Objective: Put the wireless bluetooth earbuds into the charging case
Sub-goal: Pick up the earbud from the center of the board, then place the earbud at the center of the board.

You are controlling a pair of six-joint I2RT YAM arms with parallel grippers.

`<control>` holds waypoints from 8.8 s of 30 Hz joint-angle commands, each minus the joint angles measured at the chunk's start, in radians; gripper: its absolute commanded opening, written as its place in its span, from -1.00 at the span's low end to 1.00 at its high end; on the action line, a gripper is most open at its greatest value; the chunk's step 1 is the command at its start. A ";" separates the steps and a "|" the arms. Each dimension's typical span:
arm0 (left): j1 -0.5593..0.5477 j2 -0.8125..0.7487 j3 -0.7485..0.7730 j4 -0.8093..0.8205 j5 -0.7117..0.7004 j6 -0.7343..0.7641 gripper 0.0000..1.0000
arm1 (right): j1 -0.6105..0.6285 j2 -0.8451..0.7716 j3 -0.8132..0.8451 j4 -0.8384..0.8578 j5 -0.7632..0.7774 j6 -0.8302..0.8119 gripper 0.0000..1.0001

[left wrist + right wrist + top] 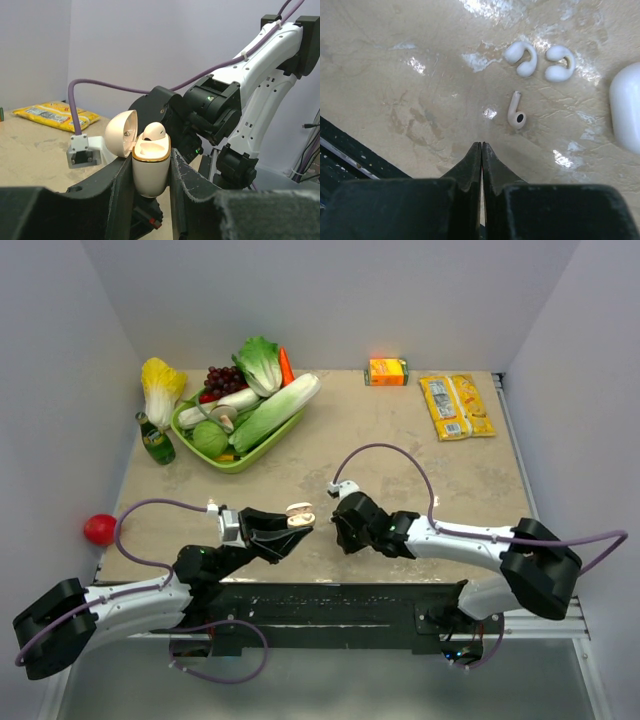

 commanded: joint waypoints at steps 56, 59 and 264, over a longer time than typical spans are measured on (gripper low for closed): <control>-0.016 -0.042 -0.092 0.314 -0.024 0.019 -1.00 | -0.136 0.119 -0.031 0.229 0.100 0.304 -0.11; -0.018 -0.048 -0.095 0.314 -0.024 0.017 -1.00 | -0.136 0.157 -0.008 0.226 0.100 0.304 -0.10; -0.034 0.046 -0.067 0.315 -0.067 0.027 -1.00 | -0.084 -0.131 -0.022 0.117 0.226 0.060 -1.00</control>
